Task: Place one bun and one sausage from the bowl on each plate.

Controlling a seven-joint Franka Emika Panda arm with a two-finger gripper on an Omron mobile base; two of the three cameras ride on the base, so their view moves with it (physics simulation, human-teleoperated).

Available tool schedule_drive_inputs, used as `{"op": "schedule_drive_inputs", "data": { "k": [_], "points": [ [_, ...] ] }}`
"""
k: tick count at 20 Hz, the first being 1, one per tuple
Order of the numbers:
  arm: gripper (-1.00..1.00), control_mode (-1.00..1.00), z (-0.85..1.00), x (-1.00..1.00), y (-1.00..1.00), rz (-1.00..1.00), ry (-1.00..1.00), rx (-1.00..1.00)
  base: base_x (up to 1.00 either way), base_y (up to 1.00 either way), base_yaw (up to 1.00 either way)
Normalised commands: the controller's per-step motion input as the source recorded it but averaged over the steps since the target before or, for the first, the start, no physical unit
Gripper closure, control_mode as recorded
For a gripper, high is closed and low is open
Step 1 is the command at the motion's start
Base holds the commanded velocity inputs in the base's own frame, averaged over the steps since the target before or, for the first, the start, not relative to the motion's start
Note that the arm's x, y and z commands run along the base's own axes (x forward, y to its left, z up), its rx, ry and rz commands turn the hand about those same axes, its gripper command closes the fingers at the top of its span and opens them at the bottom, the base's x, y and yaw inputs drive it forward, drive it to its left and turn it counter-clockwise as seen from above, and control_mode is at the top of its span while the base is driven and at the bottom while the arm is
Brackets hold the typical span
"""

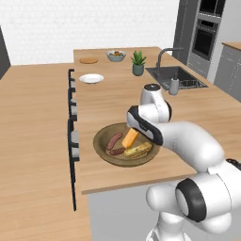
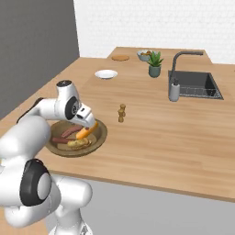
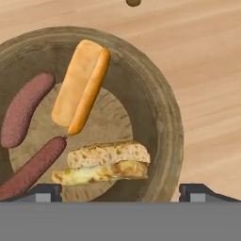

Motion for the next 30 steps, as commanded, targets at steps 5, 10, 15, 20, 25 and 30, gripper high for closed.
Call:
{"op": "schedule_drive_inputs", "data": {
  "k": [5,10,15,20,25,30],
  "points": [
    [-1.00,-1.00,-0.42,0.36,0.00,0.00,0.00,-0.02,0.00,0.00,0.00],
    [-1.00,-1.00,-0.22,0.34,0.04,0.00,-0.01,0.00,0.00,0.00,0.00],
    [-1.00,-1.00,-0.07,0.30,0.08,-0.06,0.00,0.00,0.00,0.00,0.00],
    [-1.00,-1.00,-0.13,0.28,0.04,-0.07,0.00,0.00,0.00,0.00,0.00],
    [-1.00,-1.00,-0.22,0.24,0.00,-0.06,0.00,0.00,0.00,0.00,0.00],
    [-1.00,-1.00,-0.22,0.28,0.00,-0.05,0.00,0.00,0.00,0.00,0.00]
  ]
}}
